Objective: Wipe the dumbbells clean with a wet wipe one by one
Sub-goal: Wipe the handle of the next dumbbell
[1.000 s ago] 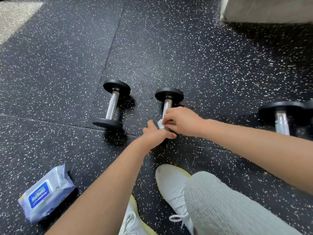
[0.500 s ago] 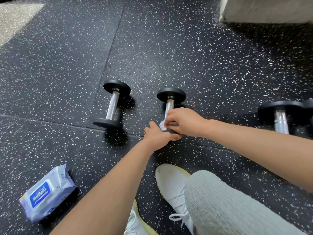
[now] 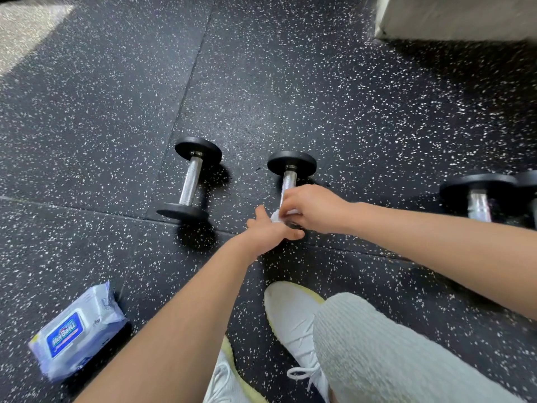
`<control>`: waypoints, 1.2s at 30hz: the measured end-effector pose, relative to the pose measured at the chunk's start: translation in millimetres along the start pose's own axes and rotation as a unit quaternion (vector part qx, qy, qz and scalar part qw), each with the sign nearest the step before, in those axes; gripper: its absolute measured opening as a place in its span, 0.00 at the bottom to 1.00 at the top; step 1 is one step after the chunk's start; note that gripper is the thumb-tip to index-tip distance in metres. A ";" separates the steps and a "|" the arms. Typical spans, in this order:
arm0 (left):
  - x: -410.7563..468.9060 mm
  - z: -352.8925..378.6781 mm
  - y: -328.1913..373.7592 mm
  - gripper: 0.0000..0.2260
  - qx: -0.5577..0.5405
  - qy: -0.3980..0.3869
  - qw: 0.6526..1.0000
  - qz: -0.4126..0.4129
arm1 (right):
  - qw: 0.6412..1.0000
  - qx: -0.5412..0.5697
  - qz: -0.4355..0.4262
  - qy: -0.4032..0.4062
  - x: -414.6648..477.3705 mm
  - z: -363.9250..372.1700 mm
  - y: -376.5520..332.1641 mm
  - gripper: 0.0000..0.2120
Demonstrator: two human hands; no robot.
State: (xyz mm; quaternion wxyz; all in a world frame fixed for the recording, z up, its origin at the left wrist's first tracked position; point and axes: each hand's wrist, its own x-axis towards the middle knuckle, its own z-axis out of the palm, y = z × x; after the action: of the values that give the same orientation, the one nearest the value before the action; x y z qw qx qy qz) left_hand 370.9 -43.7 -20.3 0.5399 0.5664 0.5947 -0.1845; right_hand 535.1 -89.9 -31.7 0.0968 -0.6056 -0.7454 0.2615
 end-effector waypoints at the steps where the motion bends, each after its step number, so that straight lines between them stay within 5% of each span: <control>1: 0.0 1.1 0.4 0.57 -0.003 -0.001 1.000 -0.001 | 1.000 -0.004 0.010 0.017 3.8 -3.9 3.0 0.06; 7: -1.0 6.2 3.7 0.61 -0.003 0.005 1.000 -0.012 | 0.983 0.000 0.120 0.141 15.8 -12.2 10.2 0.07; 14: 1.8 16.4 5.1 0.58 -0.001 0.034 0.999 -0.012 | 0.999 0.025 0.024 -0.021 -4.2 -2.1 1.5 0.06; 21: -5.2 21.3 12.3 0.60 0.006 0.037 0.999 -0.011 | 0.975 0.009 0.157 0.154 14.0 -16.2 12.4 0.07; 28: -3.6 26.8 8.6 0.56 0.003 0.050 0.999 0.001 | 0.999 0.023 0.044 -0.008 -14.4 1.2 2.7 0.06; 36: -19.4 30.5 14.6 0.60 0.054 0.053 0.997 -0.001 | 0.974 -0.019 0.183 0.132 12.1 -15.6 9.0 0.08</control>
State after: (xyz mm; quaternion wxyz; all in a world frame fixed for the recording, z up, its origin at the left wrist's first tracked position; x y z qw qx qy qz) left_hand 392.5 -73.9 -8.7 0.4761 0.6035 0.6118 -0.1866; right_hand 546.9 -72.9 -25.2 0.1332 -0.7629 -0.6071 0.1780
